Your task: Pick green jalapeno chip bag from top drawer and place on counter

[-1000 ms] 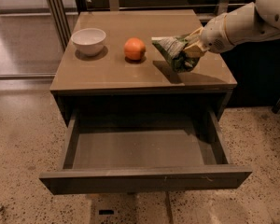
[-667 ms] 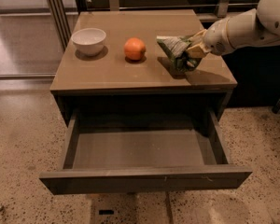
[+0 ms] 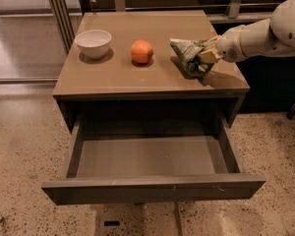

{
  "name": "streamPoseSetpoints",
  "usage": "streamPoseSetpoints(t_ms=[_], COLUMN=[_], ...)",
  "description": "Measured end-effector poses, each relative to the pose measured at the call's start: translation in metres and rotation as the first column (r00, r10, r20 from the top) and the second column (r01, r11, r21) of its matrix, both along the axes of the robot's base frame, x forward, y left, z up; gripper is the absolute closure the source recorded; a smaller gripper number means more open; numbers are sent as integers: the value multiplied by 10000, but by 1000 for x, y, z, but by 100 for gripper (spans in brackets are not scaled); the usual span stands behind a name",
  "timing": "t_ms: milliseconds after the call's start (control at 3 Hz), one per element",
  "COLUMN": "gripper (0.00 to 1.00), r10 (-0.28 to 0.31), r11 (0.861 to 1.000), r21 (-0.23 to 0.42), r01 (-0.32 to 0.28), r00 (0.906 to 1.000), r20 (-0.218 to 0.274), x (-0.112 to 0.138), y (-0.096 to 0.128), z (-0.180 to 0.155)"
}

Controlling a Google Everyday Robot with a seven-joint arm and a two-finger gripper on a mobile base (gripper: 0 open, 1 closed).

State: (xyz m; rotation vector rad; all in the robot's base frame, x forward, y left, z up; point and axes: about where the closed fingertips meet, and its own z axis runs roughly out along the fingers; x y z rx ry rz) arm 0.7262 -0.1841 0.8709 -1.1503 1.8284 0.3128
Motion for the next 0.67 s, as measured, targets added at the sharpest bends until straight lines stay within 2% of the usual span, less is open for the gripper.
streamPoseSetpoints(t_ms=[667], gripper=[35], r10=[1], r11=[10000], r21=[0], r01=[-1], r00=[10000], r20=[-1], x=[0], y=[0], z=[0])
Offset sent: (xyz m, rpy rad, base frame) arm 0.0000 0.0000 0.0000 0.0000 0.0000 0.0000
